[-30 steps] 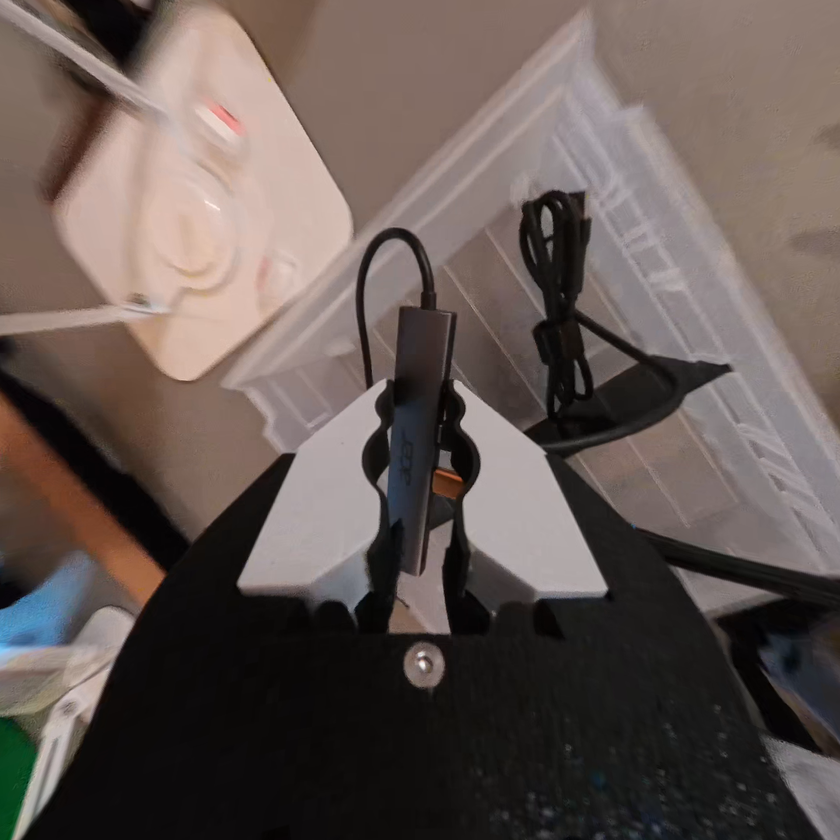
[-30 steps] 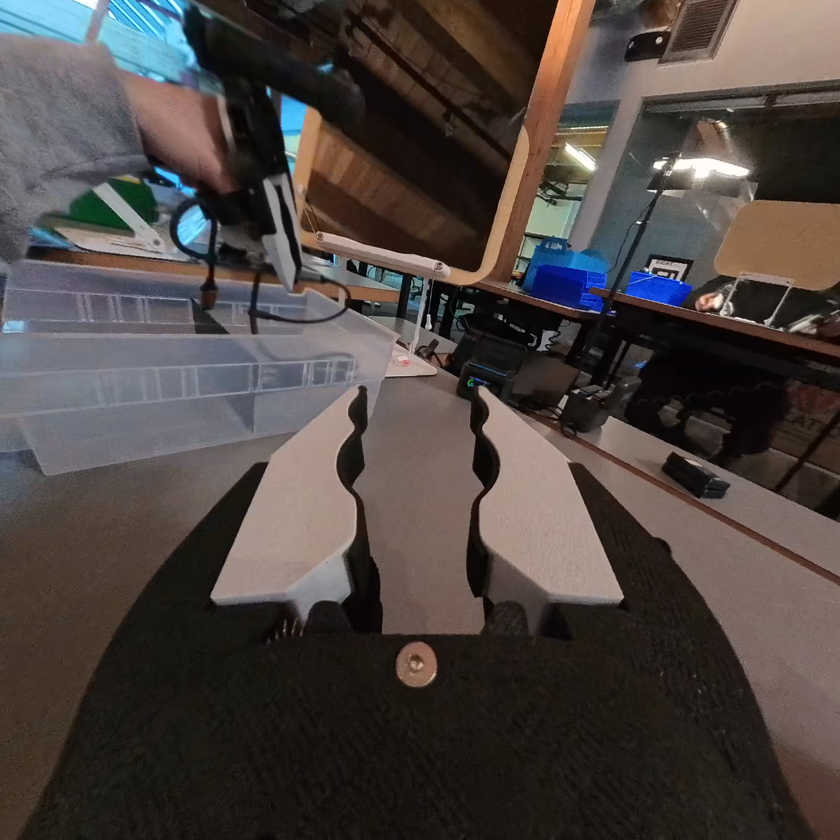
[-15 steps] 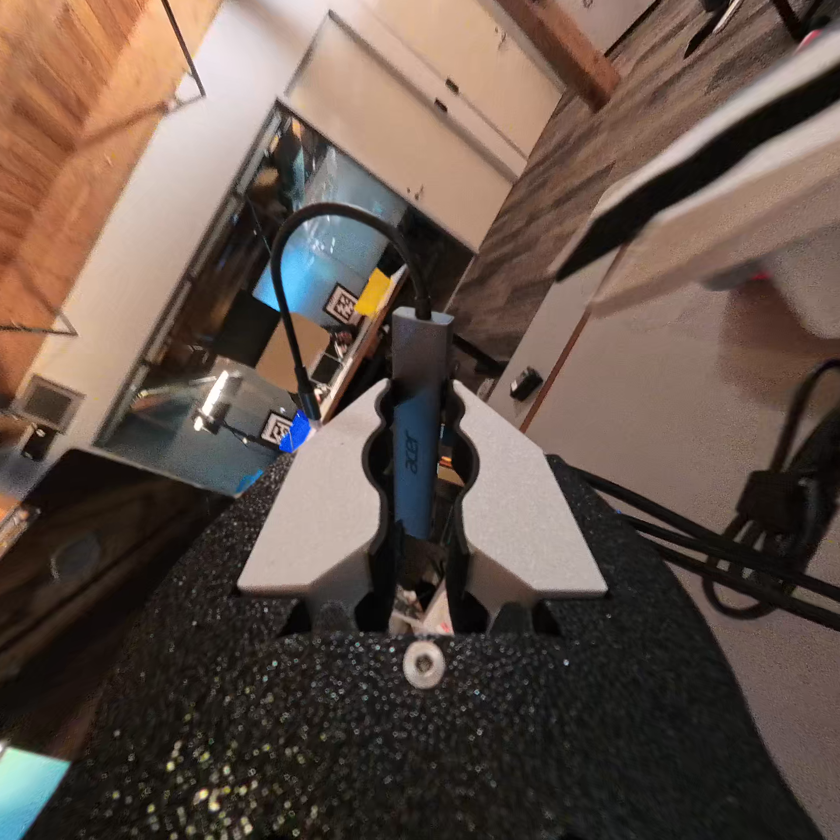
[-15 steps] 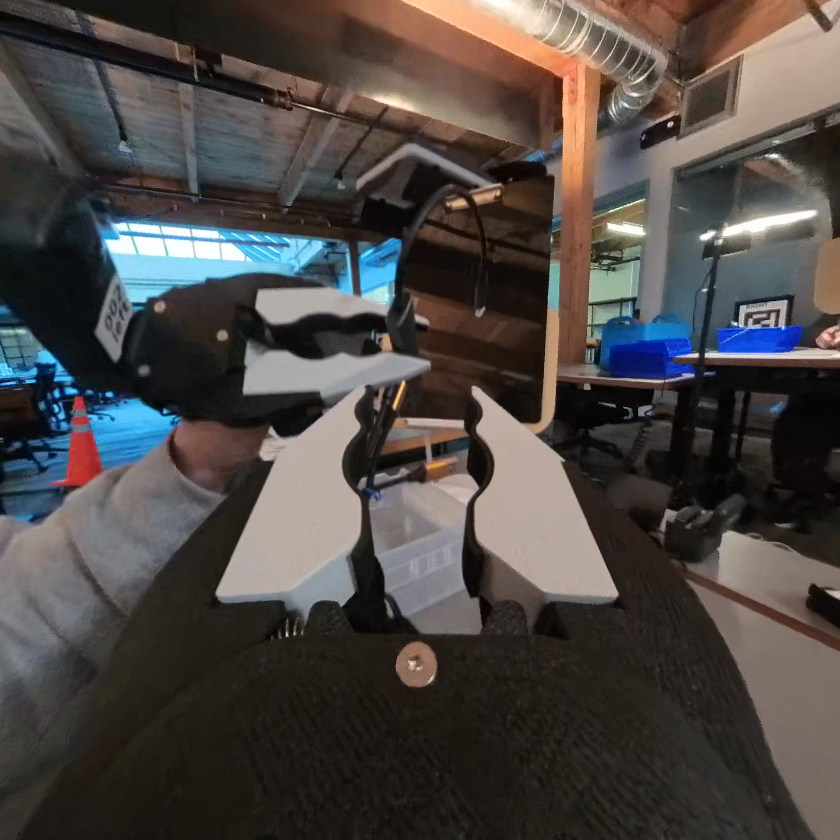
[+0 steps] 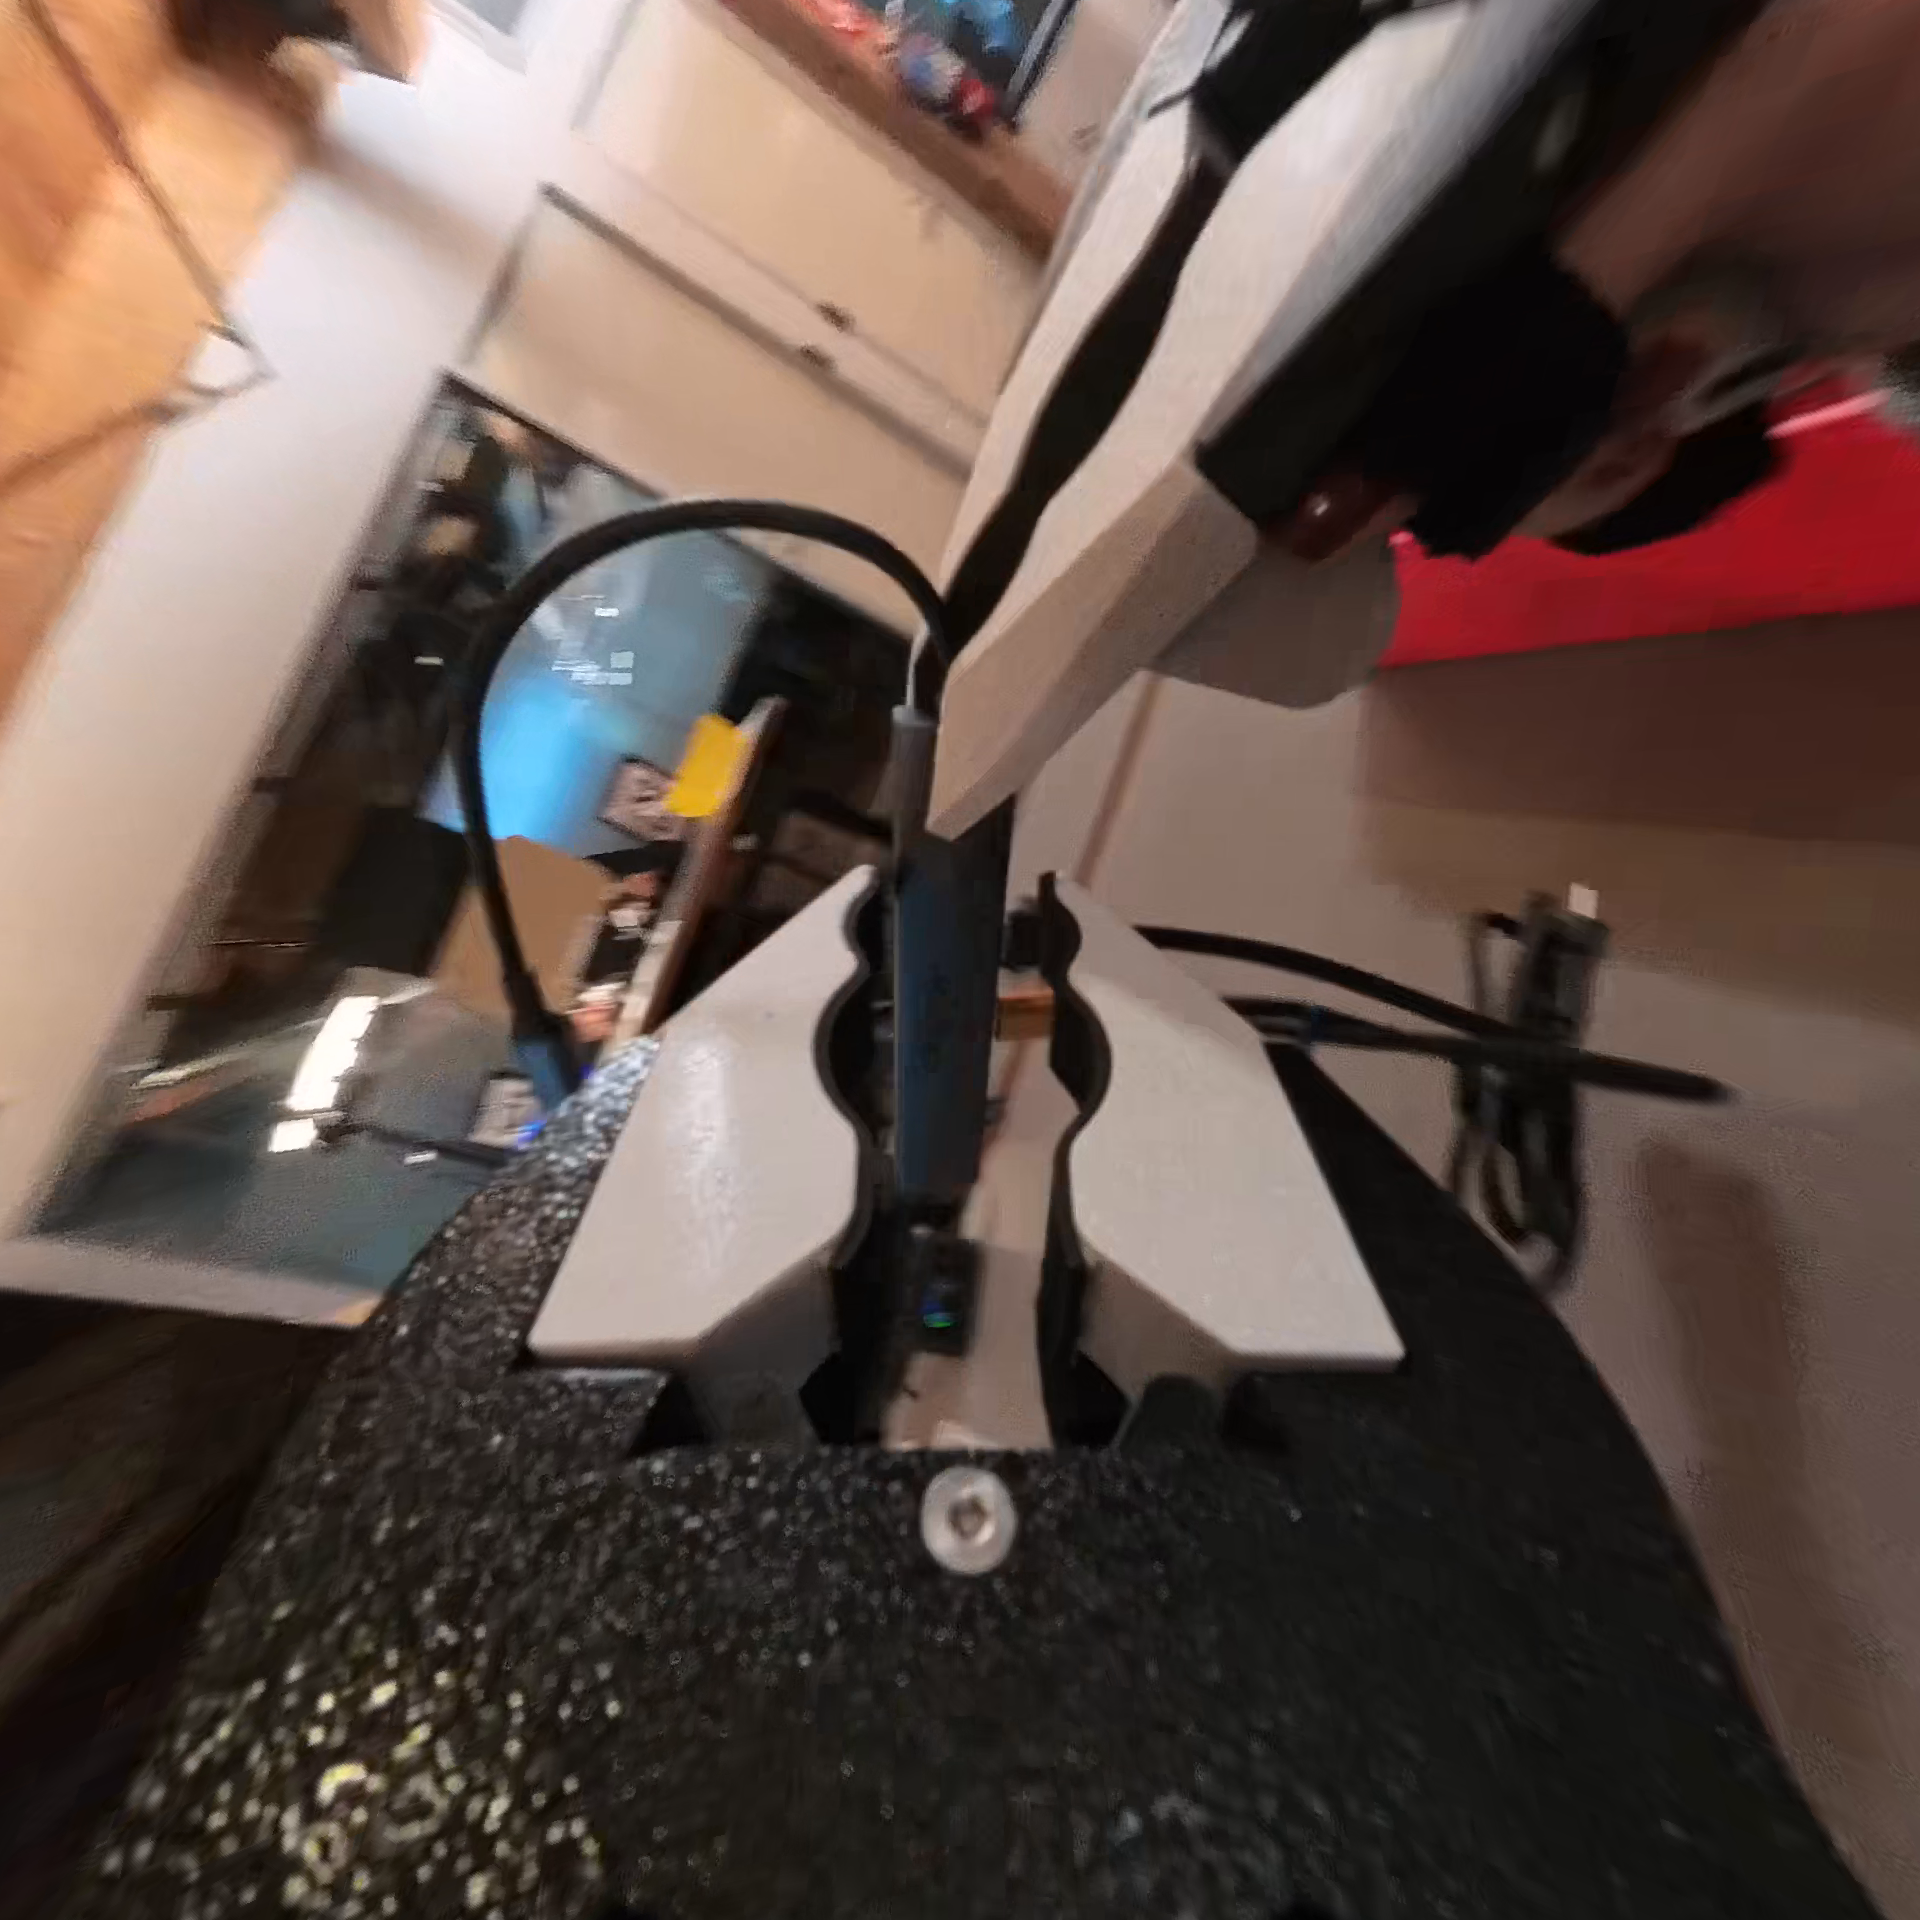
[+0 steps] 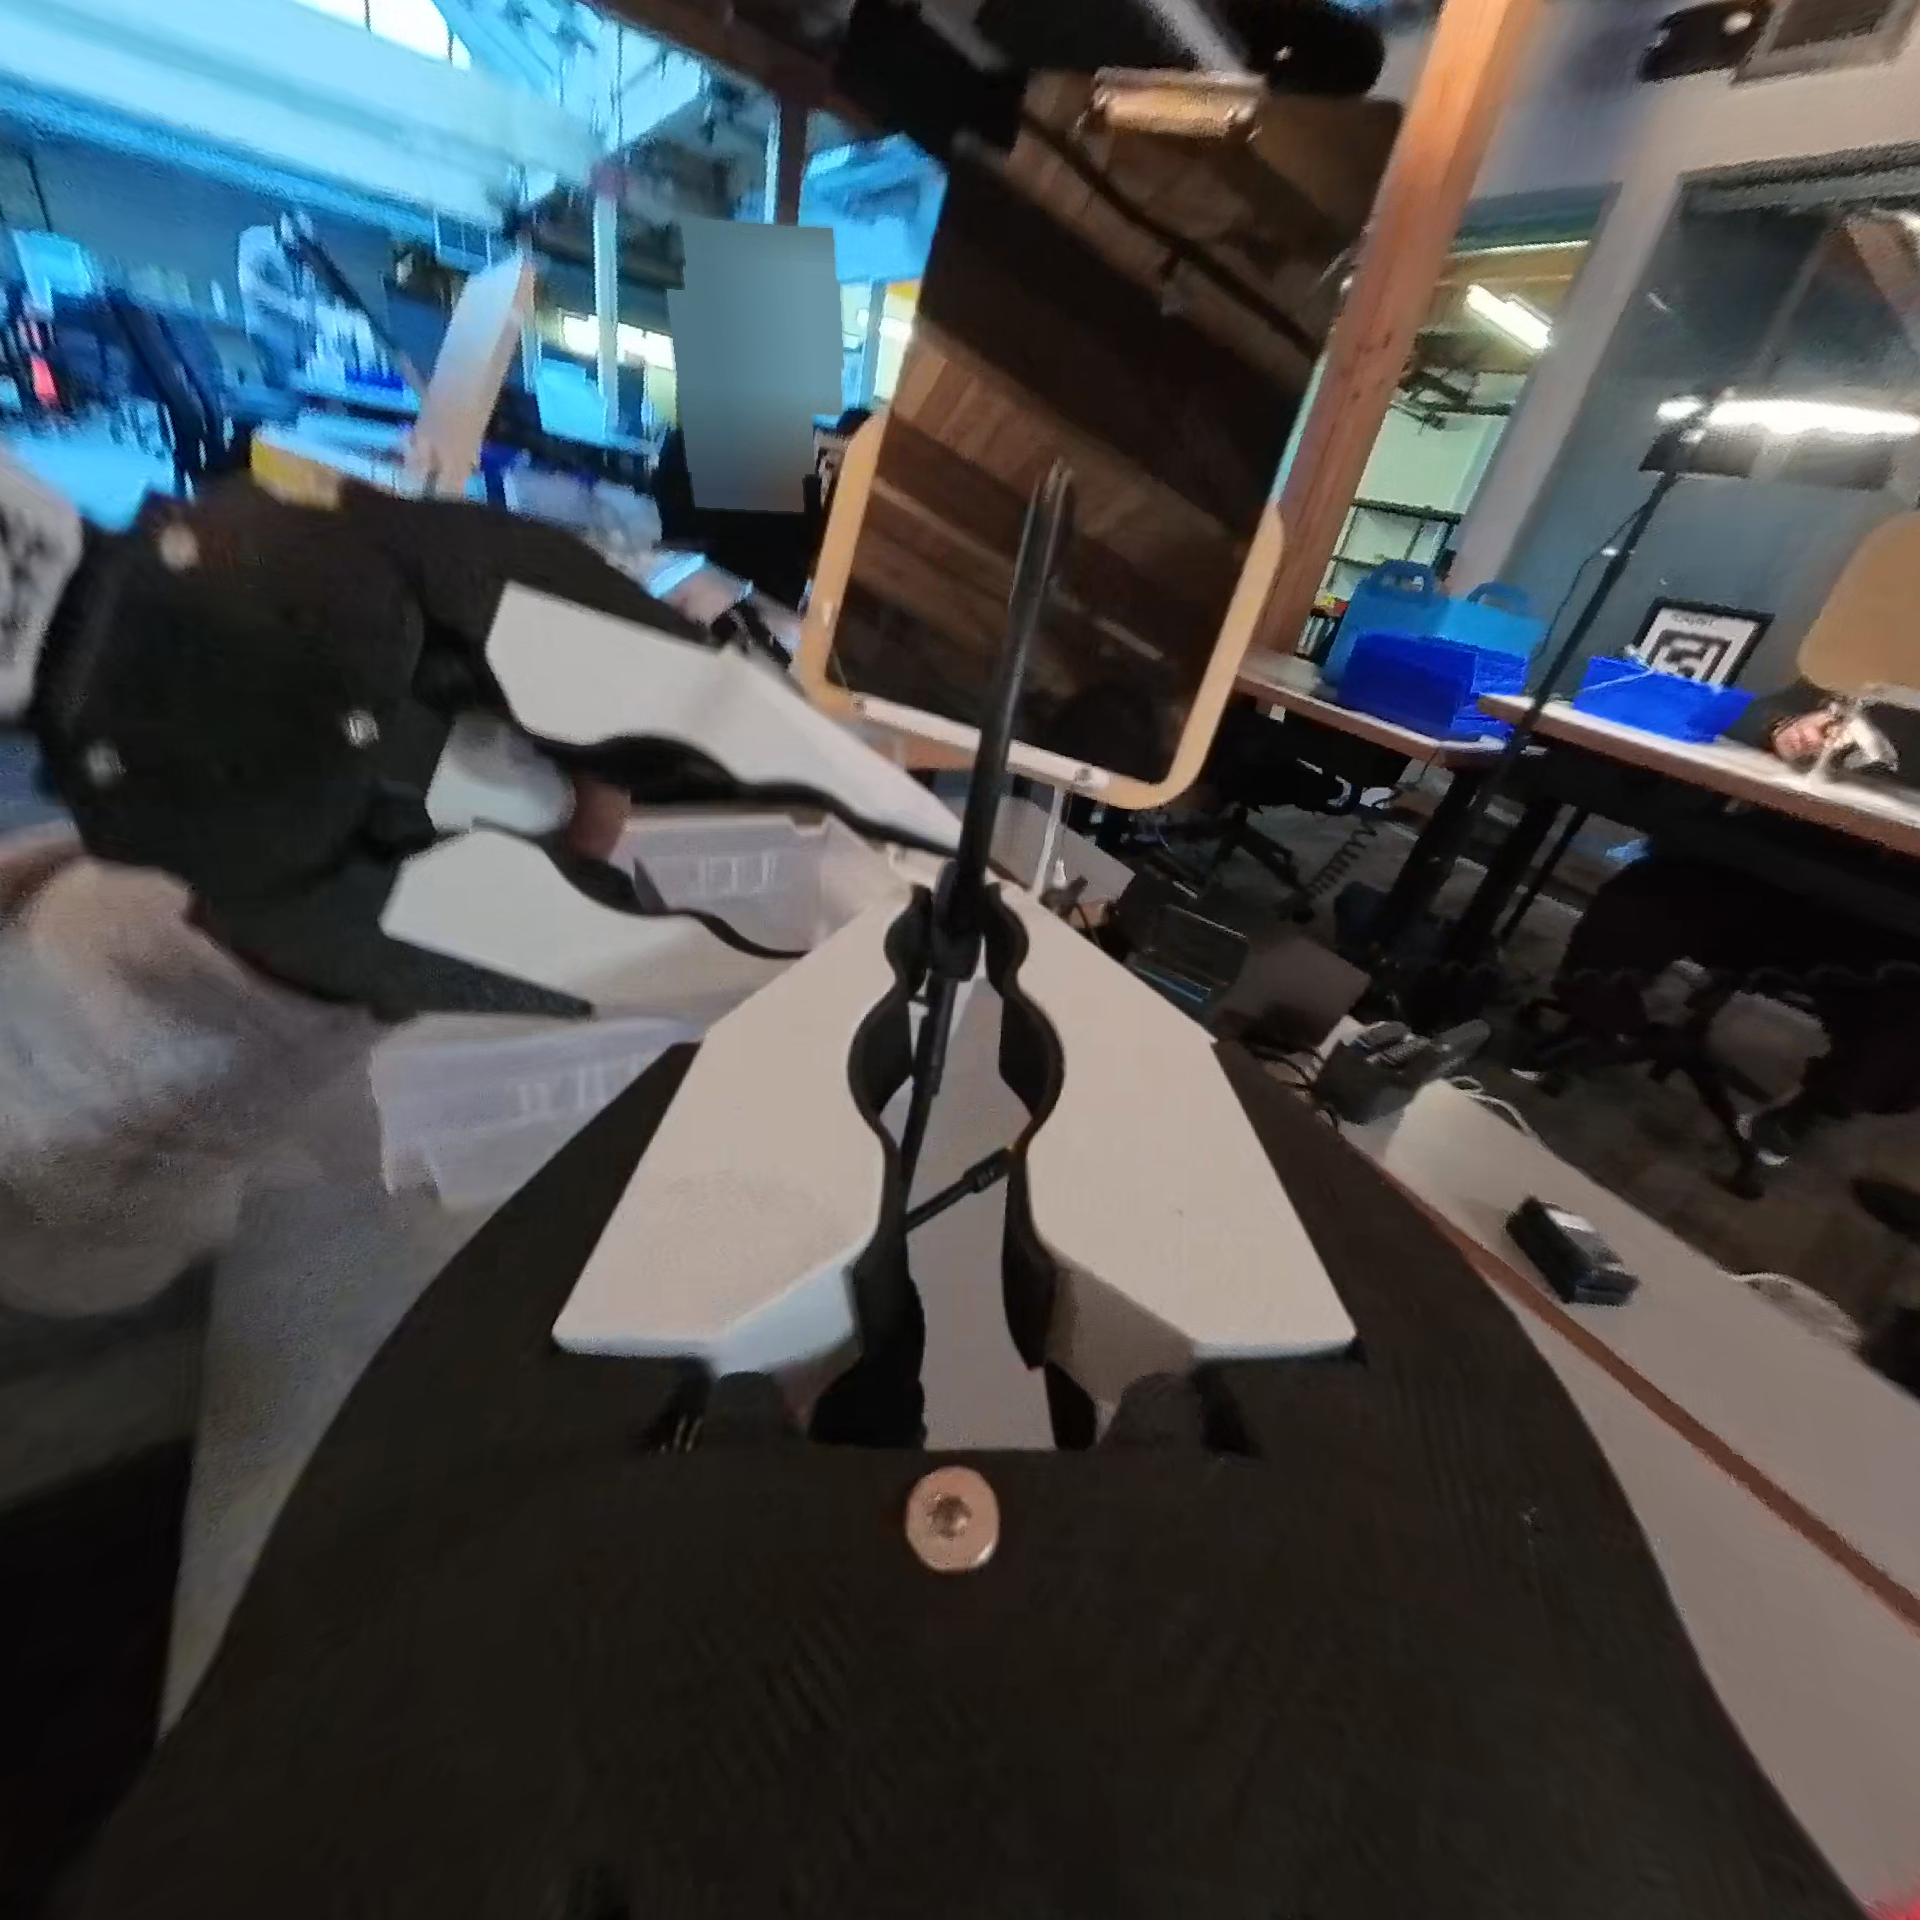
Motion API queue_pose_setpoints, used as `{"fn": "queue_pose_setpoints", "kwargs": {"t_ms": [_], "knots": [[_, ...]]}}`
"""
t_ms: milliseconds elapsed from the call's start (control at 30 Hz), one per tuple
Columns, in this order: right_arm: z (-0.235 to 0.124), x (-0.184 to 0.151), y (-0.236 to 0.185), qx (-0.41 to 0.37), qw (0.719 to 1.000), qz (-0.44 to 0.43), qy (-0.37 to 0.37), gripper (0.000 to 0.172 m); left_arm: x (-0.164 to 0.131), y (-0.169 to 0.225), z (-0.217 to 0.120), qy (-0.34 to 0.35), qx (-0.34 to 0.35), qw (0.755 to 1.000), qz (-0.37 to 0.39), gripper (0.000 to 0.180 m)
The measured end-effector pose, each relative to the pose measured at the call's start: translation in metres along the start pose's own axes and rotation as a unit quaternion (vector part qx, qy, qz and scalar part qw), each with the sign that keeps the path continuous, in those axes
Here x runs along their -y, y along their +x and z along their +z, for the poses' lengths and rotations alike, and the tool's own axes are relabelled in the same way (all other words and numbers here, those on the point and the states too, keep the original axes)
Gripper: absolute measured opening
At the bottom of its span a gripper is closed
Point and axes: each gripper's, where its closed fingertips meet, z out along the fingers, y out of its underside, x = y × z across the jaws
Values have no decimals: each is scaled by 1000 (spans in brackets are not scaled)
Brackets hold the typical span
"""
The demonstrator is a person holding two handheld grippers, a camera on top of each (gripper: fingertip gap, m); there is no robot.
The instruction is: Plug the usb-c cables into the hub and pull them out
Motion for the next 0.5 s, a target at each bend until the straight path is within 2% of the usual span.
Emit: {"fn": "queue_pose_setpoints", "kwargs": {"t_ms": [67,167,333,400,500], "knots": [[-1,-16,-7,33,996,-61,-51,7,-4,9,-8,8,-48,998,-49,47],[-6,-40,-27,115,976,-144,-117,8,-15,30,-19,-8,-140,985,-100,47],[-18,-50,-49,223,951,-155,-147,7,-18,71,-36,1,-287,945,-155,27],[-21,-55,-56,253,940,-160,-165,7,-20,73,-36,2,-287,944,-162,8],[-18,-60,-57,248,939,-156,-180,7,-27,75,-37,-2,-292,941,-169,8]]}}
